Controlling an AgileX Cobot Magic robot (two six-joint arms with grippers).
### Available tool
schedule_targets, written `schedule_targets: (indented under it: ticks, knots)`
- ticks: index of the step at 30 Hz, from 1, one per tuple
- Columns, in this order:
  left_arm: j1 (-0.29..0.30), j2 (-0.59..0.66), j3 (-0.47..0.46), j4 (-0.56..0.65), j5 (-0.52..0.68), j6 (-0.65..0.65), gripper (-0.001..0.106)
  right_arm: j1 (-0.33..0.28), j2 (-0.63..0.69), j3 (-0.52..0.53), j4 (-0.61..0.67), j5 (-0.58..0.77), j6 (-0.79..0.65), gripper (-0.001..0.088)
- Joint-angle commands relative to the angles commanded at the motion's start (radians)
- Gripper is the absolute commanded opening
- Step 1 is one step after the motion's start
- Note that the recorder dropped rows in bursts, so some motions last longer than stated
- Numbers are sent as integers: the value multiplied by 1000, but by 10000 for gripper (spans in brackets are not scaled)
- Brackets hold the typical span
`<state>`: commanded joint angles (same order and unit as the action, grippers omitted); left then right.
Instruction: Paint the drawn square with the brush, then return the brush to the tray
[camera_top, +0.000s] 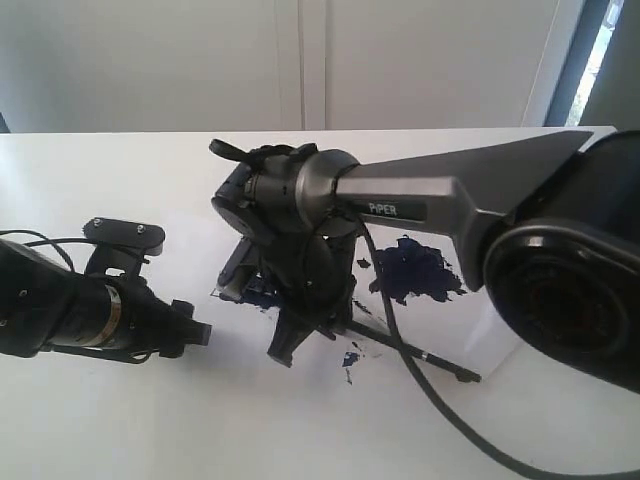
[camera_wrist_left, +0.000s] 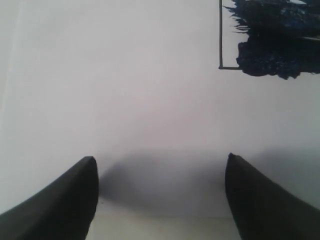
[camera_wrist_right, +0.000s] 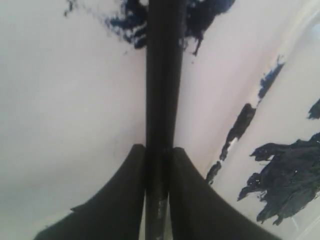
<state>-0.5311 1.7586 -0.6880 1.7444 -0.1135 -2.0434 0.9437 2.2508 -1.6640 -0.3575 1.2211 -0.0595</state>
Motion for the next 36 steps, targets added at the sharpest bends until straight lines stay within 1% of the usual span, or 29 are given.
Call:
schedule_targets:
  ticks: [7, 10, 16, 20, 23, 25, 27, 30, 32, 33, 34, 36]
  knots:
    - [0, 0, 0, 0, -3, 0, 736, -17, -44, 49, -19, 0, 32, 0]
    - [0, 0, 0, 0, -6, 0, 736, -28, -44, 51, -22, 0, 42, 0]
    - [0, 0, 0, 0, -10, 0, 736, -28, -46, 51, -102, 0, 60, 0]
    - [0, 0, 0, 0, -7, 0, 736, -28, -46, 51, -82, 0, 60, 0]
    - [0, 0, 0, 0, -7, 0, 736, -28, -48, 51, -42, 0, 60, 0]
    - [0, -2, 0, 0, 8, 0, 736, -23, -56, 49, -12, 0, 27, 0]
    - [0, -7, 0, 0, 28, 0, 736, -16, -71, 44, -14, 0, 12, 0]
    - [0, -43, 0, 0, 64, 0, 736, -14, -111, 23, -40, 0, 22, 0]
    - [0, -83, 0, 0, 89, -2, 736, -14, -154, 14, -59, 0, 60, 0]
    - [0, -111, 0, 0, 97, -2, 736, -14, -179, 15, -62, 0, 82, 0]
    - [0, -175, 0, 0, 120, -2, 734, -14, -230, 15, -59, -3, 127, 0]
    - [0, -238, 0, 0, 134, -2, 718, -14, -272, 15, -59, -49, 160, 0]
